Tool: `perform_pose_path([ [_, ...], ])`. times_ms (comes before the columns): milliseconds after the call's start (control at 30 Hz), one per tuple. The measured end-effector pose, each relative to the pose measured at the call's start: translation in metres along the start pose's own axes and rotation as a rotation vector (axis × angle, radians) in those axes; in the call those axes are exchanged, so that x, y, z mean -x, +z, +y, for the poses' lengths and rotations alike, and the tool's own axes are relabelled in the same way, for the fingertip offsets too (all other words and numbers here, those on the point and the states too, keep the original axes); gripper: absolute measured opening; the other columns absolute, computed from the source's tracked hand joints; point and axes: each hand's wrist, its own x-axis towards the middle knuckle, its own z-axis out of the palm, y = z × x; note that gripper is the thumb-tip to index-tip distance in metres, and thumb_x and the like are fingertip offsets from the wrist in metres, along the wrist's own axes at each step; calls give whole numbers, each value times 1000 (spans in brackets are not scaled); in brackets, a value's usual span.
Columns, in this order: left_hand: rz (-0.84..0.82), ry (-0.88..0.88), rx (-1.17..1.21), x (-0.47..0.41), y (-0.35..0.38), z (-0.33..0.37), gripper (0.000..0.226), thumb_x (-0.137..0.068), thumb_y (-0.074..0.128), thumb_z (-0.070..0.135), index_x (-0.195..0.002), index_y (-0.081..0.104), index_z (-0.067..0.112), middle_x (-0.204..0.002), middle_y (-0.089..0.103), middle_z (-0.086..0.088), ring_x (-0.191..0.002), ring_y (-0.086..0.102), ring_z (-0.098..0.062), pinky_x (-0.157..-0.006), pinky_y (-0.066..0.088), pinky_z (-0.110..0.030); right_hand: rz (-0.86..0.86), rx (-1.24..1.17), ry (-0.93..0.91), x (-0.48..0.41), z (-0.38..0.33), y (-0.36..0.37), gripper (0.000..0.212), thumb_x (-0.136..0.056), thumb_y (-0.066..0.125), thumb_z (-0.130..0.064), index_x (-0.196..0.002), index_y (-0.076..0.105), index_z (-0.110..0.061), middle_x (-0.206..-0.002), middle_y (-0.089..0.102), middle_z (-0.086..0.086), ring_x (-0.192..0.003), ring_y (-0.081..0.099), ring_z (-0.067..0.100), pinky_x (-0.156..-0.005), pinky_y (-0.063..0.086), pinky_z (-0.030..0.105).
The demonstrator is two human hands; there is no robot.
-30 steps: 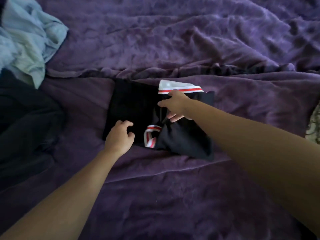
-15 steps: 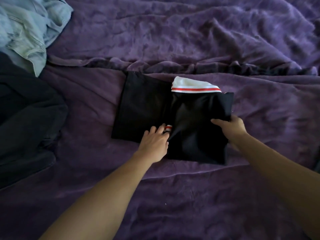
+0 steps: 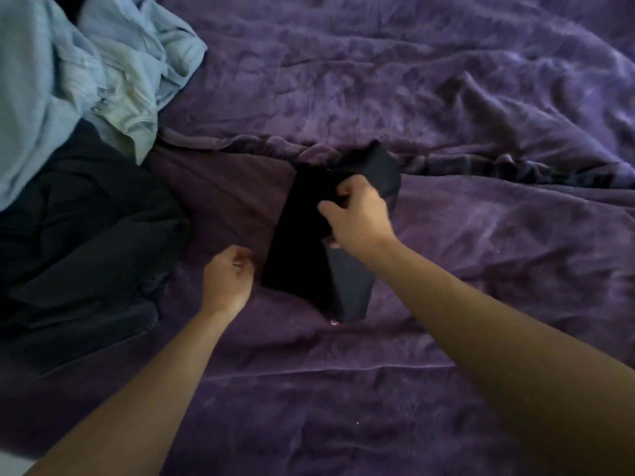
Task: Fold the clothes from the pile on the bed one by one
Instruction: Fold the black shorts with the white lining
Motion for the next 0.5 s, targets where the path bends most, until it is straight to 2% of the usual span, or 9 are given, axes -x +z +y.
perform_pose_path([
  [67, 19, -56, 18, -2, -14, -17, 18, -90, 54, 4, -100, 68, 7, -90, 70, -14, -85, 67, -30, -82, 53, -37, -161, -34, 45, -12, -9, 34, 25, -83, 68, -24, -102, 51, -21, -91, 64, 6, -86, 68, 33, -75, 57, 52],
  [133, 33, -115, 53, -6, -23, -28, 18, -94, 51, 11, -103, 66, 7, -99, 69, -15, -91, 66, -32, -88, 52, -43, -224, -82, 85, -16, -3, 52, 20, -83, 68, -24, -98, 55, -25, -86, 65, 1, -86, 68, 28, -77, 57, 51],
  [233, 73, -117, 101, -13, -26, -25, 24, -98, 48, 23, -107, 63, 6, -105, 67, -14, -97, 64, -34, -91, 49, -45, -22, 107, 3, -9, 29, 36, 14, -81, 64, -26, -94, 62, -30, -85, 69, -5, -87, 67, 22, -82, 54, 41],
  [333, 43, -4, -27, -23, -13, -3, 33, -98, 47, 29, -121, 56, 7, -116, 63, -13, -106, 59, -33, -93, 46, -42, 143, 326, 20, -2, 72, 1, 29, -83, 61, -30, -112, 58, -26, -108, 65, 0, -99, 62, 25, -83, 46, 35],
  [400, 1, 115, -171, -31, 0, 16, 44, -97, 48, 33, -135, 45, 11, -129, 53, -15, -116, 51, -33, -97, 42, -44, 129, 377, 99, -1, 94, -12, 46, -86, 62, -37, -128, 48, -23, -122, 59, 5, -109, 58, 30, -87, 43, 39],
  [500, 92, 421, -397, -59, 16, 48, 57, -95, 48, 40, -144, 36, 16, -142, 40, -17, -125, 40, -36, -99, 37, -47, 86, 277, 144, -4, 104, -2, 73, -86, 61, -52, -145, 26, -28, -131, 57, 5, -118, 54, 28, -96, 41, 39],
])
